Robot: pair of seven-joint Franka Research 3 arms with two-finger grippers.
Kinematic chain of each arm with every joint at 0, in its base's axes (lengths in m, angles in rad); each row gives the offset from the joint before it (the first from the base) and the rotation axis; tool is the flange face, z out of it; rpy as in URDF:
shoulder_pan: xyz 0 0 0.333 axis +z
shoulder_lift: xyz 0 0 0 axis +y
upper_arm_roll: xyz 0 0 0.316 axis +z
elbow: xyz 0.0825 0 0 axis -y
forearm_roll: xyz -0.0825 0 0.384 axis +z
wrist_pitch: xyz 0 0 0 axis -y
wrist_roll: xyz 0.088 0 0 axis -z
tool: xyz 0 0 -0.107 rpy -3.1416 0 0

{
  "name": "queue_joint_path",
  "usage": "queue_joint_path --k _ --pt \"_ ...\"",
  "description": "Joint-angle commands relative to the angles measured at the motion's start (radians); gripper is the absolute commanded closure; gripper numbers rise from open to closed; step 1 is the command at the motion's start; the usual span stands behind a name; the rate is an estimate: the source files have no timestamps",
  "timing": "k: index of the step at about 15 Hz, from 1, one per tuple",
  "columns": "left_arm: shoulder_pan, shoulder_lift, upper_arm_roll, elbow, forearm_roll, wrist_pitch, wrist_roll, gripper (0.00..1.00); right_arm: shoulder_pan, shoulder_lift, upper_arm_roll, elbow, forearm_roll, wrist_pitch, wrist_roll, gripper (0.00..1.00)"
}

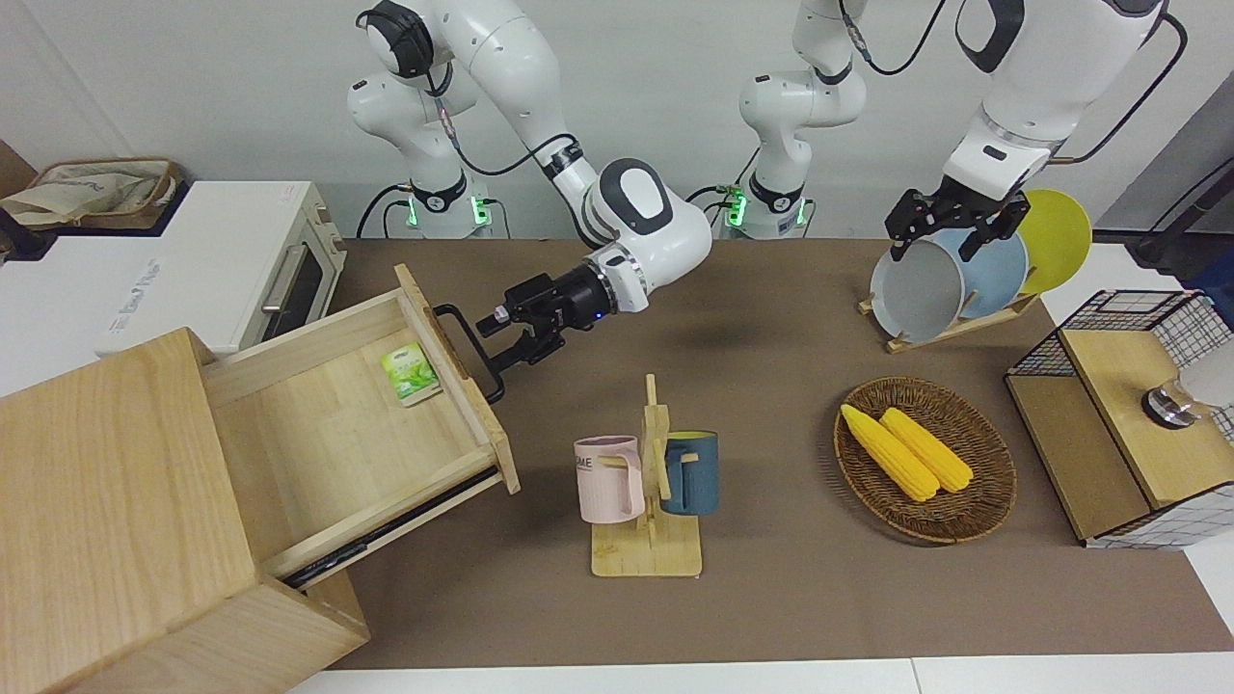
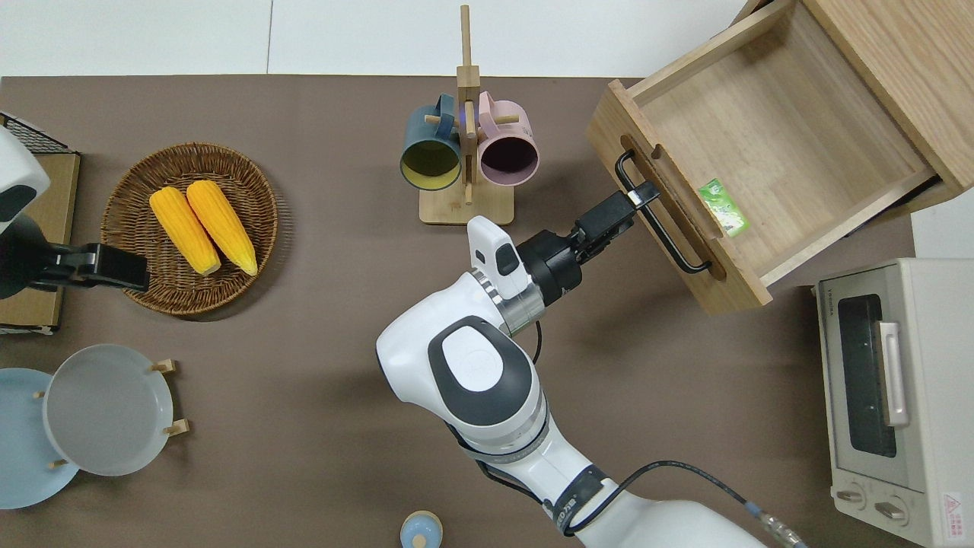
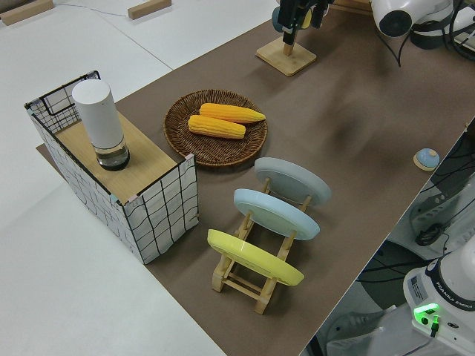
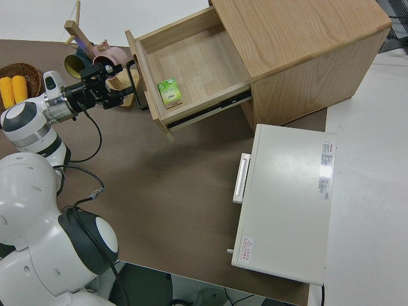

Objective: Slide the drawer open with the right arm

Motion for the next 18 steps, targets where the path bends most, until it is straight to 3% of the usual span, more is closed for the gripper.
queue_joint_path --k 1,4,7,9,13,18 --pt "0.004 0.011 -0.006 0.026 0.017 -0.02 0.01 0.01 0.027 0.0 -0.002 0.027 0.088 -0.017 0.058 0.019" --pt "0.004 0.011 -0.006 0.026 0.017 -0.02 0.01 0.01 0.045 -0.015 -0.001 0.073 0.206 -0.017 0.075 0.019" --pt "0.004 0.011 -0.006 0.024 0.017 -0.02 0.01 0.01 0.061 -0.041 -0.001 0.161 0.362 -0.016 0.074 0.019" --pt "0.004 0.011 -0.006 0.026 0.017 -0.02 0.01 0.01 0.057 -0.069 0.001 0.196 0.465 -0.01 0.071 0.019" --pt "0.004 0.011 -0.006 0.026 0.017 -0.02 0.01 0.01 0.016 -0.153 0.002 0.222 0.683 0.038 0.069 0.019" --pt "0.004 0.011 -0.006 0.026 0.017 -0.02 0.01 0.01 -0.116 -0.262 -0.001 0.224 0.993 0.127 0.064 0.019"
